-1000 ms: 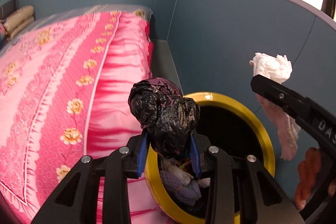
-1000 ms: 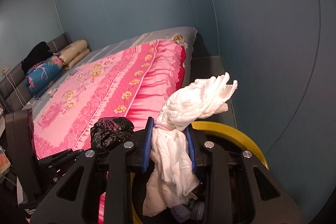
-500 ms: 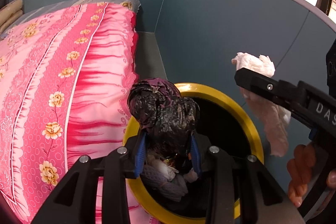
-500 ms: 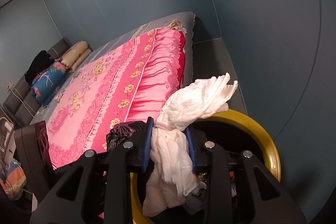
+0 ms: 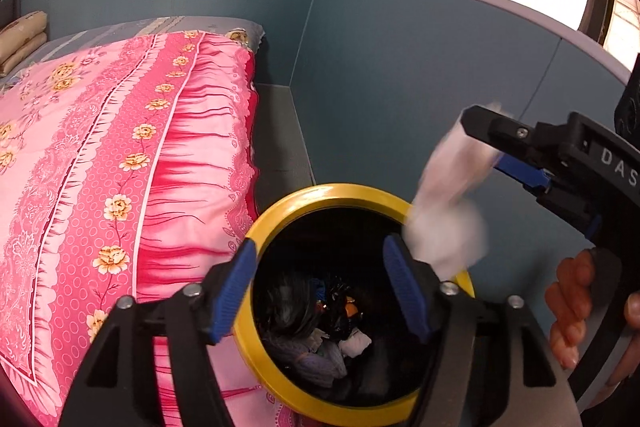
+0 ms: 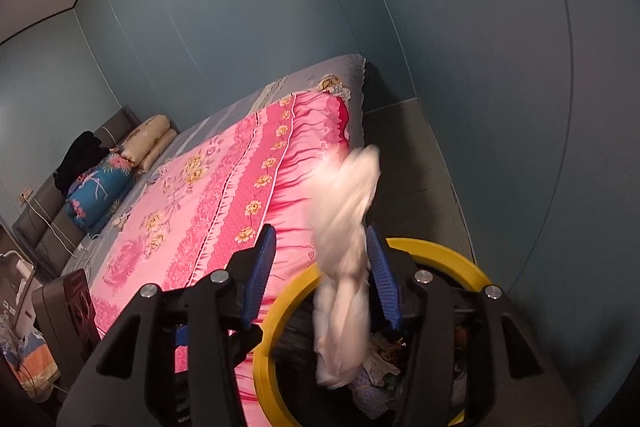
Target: Collect trash
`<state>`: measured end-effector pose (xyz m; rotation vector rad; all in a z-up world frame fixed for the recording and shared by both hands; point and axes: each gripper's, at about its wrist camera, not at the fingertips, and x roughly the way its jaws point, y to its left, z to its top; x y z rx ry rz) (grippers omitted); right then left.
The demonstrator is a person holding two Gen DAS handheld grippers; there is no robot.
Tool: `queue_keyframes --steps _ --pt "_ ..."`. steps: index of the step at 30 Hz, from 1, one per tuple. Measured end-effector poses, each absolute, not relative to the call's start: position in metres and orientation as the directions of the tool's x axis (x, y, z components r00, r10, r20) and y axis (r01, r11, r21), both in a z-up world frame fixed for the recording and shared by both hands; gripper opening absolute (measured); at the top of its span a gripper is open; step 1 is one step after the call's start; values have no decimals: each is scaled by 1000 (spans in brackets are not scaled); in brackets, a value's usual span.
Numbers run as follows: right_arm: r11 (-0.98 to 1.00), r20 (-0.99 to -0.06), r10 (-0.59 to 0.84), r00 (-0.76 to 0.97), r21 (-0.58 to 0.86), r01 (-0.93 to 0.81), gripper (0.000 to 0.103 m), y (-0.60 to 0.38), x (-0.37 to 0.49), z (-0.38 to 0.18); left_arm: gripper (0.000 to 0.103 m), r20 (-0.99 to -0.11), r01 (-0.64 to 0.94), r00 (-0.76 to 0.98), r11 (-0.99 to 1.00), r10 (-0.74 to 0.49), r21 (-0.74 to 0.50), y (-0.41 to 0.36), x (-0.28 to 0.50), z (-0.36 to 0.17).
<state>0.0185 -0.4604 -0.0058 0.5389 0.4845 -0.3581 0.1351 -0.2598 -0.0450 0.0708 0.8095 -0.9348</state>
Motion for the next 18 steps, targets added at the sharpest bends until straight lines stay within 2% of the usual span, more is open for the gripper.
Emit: queue_keyframes --steps 2,12,18 --pt "805 -514 -196 835 402 437 52 -458 15 -1 69 -642 727 334 622 -690 -291 -254 137 -42" --pt "806 -465 -239 852 394 441 52 -455 4 18 69 -594 684 413 665 -691 -299 -220 144 -19" --pt "829 -467 -210 859 380 410 52 -446 15 24 69 -566 632 496 721 -658 -285 -186 151 -3"
